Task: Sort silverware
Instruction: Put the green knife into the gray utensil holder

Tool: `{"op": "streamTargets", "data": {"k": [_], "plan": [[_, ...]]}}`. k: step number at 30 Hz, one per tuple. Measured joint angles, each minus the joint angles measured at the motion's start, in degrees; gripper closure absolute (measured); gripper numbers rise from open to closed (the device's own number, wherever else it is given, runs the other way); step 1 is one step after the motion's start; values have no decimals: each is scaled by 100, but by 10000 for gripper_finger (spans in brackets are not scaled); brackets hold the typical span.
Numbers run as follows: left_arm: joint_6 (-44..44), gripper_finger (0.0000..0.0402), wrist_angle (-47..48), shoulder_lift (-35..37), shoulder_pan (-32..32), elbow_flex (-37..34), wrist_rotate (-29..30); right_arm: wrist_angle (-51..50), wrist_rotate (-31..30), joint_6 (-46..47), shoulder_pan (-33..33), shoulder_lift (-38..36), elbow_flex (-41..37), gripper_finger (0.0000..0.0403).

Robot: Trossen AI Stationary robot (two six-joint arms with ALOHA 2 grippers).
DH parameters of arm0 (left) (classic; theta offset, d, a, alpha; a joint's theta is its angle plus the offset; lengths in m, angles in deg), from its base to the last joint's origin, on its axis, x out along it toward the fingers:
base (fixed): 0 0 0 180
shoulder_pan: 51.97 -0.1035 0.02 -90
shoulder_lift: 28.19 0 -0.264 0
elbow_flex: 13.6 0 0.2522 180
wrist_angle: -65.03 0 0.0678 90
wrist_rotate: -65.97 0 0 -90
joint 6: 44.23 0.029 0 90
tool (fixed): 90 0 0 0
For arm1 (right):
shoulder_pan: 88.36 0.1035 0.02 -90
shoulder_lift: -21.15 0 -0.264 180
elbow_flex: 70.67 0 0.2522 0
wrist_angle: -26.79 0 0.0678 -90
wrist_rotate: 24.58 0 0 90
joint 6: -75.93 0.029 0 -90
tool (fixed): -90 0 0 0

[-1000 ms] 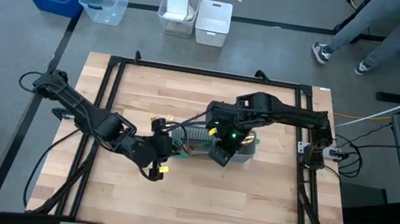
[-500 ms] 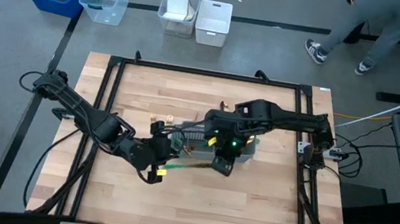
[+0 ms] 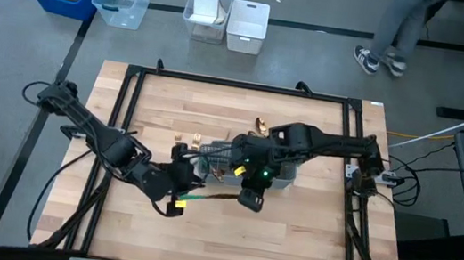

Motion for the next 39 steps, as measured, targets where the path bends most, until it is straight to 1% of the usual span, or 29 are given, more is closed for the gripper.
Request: {"op": "streamTargets", "data": {"k": [8,13,17,21,25,30,35,39], "plan": [[22,373,-23,259,-9,-6,-18,-55,-363,-56,-154,62,180,403],[564,373,-618,320,-20,-17,-26,-216,-889,-63,-157,62,213,403],[1026,373,-1082,198,-146,-17,-19,-220,-886,-72,-149,-25,222,403],[962,373,-1148,82,-375,-17,-9,-177,-832,-238,-153,47,235,403],[951,373,-1348,-85,-526,-17,-607,346,-804,-359,-248,119,230,403],[951,373,-1736,-234,-668,-20,-1076,1004,-788,-352,-503,111,232,403],[757,373,-1790,-213,-582,-18,-1556,917,-667,-425,-793,111,224,403],[684,373,-1512,36,-262,-17,-1662,454,-644,-532,-946,-41,252,403]]}}
